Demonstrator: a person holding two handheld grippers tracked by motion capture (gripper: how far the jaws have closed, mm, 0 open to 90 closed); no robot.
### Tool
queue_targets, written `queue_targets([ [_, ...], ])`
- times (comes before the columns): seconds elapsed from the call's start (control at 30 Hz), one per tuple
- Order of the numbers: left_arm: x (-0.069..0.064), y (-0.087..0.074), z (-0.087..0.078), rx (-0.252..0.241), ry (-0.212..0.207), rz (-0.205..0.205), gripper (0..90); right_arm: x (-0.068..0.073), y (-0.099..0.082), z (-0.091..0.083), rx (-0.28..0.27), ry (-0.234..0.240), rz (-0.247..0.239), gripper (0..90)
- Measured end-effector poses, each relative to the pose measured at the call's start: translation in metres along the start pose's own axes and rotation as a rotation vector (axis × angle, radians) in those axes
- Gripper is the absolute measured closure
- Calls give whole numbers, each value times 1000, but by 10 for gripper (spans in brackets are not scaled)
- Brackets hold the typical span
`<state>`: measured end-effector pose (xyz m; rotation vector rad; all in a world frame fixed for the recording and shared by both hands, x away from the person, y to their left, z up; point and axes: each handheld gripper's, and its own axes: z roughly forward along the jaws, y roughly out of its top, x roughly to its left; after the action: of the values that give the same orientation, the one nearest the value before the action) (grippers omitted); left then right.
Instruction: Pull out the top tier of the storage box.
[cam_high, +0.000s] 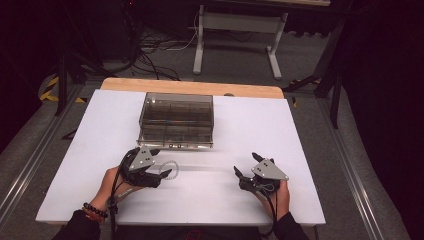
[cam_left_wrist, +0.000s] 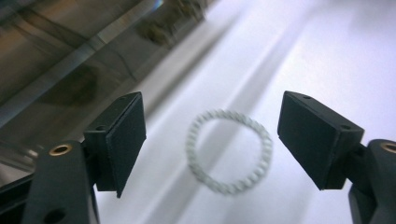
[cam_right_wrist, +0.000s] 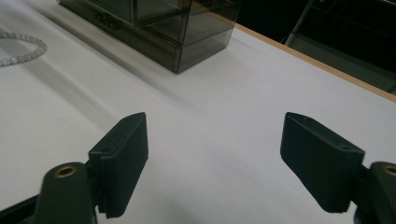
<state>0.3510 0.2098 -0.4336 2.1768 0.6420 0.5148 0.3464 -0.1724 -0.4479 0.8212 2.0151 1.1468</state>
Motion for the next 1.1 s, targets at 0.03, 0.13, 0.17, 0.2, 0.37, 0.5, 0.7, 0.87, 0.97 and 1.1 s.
queue_targets([
  [0.03,-1,-2,2,16,-5,5,277,0,0,0,-2,3,-2,245],
  [0.13,-3,-7,8,46,-31,2,278,0,0,0,-2,8,-1,245],
  [0.17,-4,-9,11,61,-53,-4,276,0,0,1,-1,7,-4,245],
  [0.2,-4,-9,11,61,-53,-4,277,0,0,1,-1,7,-4,245],
  [0.37,-8,-12,20,117,-99,9,314,0,-1,2,3,13,9,244],
  [0.5,-6,-13,24,131,-120,-4,370,0,-1,2,3,14,0,244],
  [0.7,-8,-14,24,118,-168,-4,640,0,0,3,4,16,-2,242],
  [0.87,-10,-16,24,102,-151,-24,774,1,0,4,1,24,-10,243],
  [0.97,-13,-16,24,99,-144,4,827,2,0,5,-3,27,-21,244],
  [1.1,-16,-17,24,93,-131,28,844,2,2,6,-8,32,-25,244],
])
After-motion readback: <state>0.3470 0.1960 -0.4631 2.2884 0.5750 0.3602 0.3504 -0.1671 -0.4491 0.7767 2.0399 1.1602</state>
